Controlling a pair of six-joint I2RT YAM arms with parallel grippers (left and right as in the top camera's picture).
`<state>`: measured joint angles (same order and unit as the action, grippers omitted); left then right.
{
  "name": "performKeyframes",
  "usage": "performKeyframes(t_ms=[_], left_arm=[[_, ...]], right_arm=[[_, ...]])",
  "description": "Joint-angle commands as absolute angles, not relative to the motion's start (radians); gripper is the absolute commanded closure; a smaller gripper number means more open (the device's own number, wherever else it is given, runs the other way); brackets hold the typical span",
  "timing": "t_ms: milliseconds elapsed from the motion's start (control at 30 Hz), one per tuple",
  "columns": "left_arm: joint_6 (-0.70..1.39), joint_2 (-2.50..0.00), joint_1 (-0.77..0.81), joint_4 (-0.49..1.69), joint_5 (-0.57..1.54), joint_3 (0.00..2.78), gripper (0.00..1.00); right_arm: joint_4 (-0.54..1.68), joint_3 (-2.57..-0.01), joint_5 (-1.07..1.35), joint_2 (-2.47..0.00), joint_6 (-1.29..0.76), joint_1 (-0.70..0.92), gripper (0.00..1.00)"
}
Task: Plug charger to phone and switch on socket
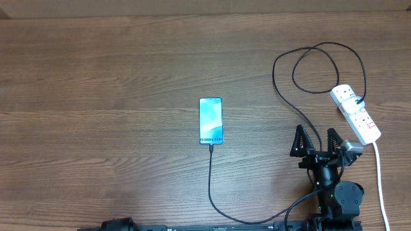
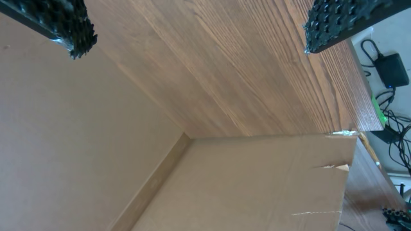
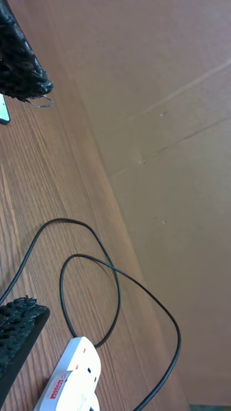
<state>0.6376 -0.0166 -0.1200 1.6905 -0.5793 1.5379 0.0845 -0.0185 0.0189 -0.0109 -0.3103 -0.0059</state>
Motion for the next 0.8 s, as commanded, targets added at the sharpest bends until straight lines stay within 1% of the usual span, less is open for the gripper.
performKeyframes(t_ms=[0, 100, 133, 200, 267, 333, 433, 500, 567, 767], left_arm=[[0.651, -0.005, -0.126, 1.689, -0.585, 1.537, 0.01], [0.65, -0.005, -0.126, 1.689, -0.576, 1.537, 0.01], [0.65, -0.005, -0.126, 1.689, -0.532, 1.536, 0.01], [0.664, -0.005, -0.126, 1.682, -0.539, 1.512, 0.0], [0.718, -0.005, -0.126, 1.679, -0.537, 1.49, 0.0], [0.831, -0.005, -0.126, 1.653, -0.574, 1.44, 0.0], [0.869, -0.005, -0.126, 1.605, -0.627, 1.37, 0.0], [0.869, -0.005, -0.126, 1.535, -0.664, 1.295, 0.01], [0.869, -0.005, -0.126, 1.406, -0.68, 1.19, 0.0], [0.873, -0.005, -0.126, 1.068, -0.639, 0.936, 0.0]], right_arm=[[0.083, -0.008, 0.02, -0.003, -0.31, 0.0, 0.0], [0.083, -0.008, 0.021, -0.003, -0.31, 0.0, 0.0], [0.083, -0.008, 0.02, -0.003, -0.31, 0.0, 0.0], [0.083, -0.008, 0.021, -0.003, -0.31, 0.0, 0.0], [0.083, -0.008, 0.02, -0.003, -0.31, 0.0, 0.0], [0.083, -0.008, 0.02, -0.003, -0.31, 0.0, 0.0], [0.084, -0.008, 0.021, -0.003, -0.31, 0.0, 0.0], [0.083, -0.008, 0.021, -0.003, -0.31, 0.0, 0.0], [0.083, -0.008, 0.021, -0.003, -0.31, 0.0, 0.0], [0.083, -0.008, 0.02, -0.003, -0.31, 0.0, 0.0]])
